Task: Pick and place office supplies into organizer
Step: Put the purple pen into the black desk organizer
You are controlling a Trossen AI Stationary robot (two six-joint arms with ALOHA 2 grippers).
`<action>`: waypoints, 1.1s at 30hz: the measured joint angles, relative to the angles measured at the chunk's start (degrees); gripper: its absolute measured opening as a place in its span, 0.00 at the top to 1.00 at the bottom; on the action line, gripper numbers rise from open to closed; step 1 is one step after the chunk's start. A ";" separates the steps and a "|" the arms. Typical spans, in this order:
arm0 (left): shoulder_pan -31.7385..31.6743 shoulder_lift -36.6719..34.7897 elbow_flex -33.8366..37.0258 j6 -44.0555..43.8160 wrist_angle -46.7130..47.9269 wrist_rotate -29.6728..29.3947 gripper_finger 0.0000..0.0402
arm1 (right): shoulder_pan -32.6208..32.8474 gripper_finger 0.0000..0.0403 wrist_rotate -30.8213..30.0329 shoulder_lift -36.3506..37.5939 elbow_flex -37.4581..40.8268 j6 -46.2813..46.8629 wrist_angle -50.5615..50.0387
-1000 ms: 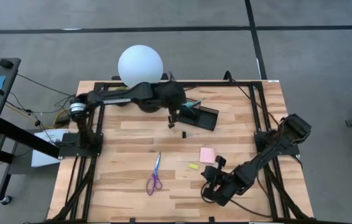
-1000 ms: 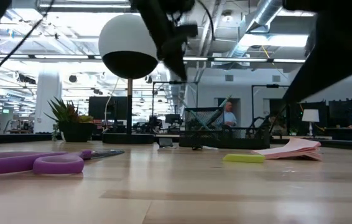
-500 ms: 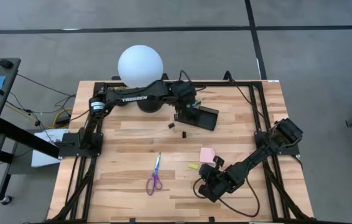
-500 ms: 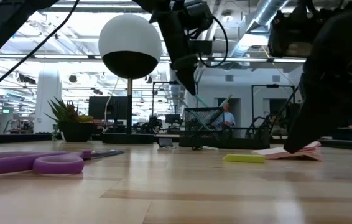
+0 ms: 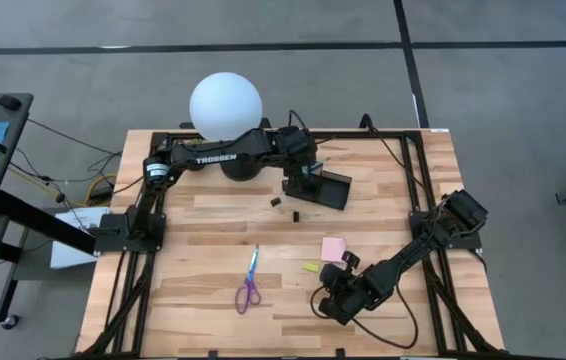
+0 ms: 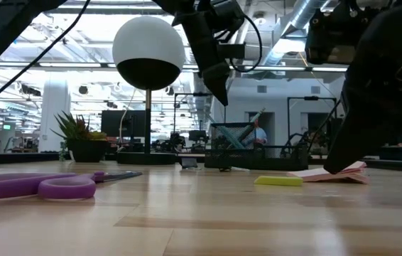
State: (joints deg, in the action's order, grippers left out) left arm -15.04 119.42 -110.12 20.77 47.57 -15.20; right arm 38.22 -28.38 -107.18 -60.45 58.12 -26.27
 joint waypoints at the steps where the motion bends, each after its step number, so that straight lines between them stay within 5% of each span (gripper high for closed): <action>1: -0.01 0.00 0.02 -0.32 -0.04 -0.23 0.74 | 0.00 1.00 0.00 0.00 0.00 -0.03 -0.10; 10: 2.22 -0.42 -0.88 -12.03 -1.23 2.50 0.73 | 1.94 1.00 1.41 0.75 -1.43 -2.38 -5.98; 18: 6.41 -1.52 -11.23 -15.80 3.26 2.35 0.73 | 11.60 1.00 -8.96 8.26 -4.72 16.97 -27.49; 27: 17.10 -3.51 -12.30 -23.43 13.60 2.34 0.73 | 21.00 1.00 -14.57 3.40 -1.09 7.81 -3.80; 33: 28.86 -3.41 -9.44 -28.80 15.78 -1.11 0.73 | 23.27 1.00 -8.42 -1.81 -0.31 17.74 -1.47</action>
State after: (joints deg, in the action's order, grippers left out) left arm 13.82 116.00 -119.56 -8.03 63.36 -16.31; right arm 61.49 -36.80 -108.98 -60.76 75.86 -27.74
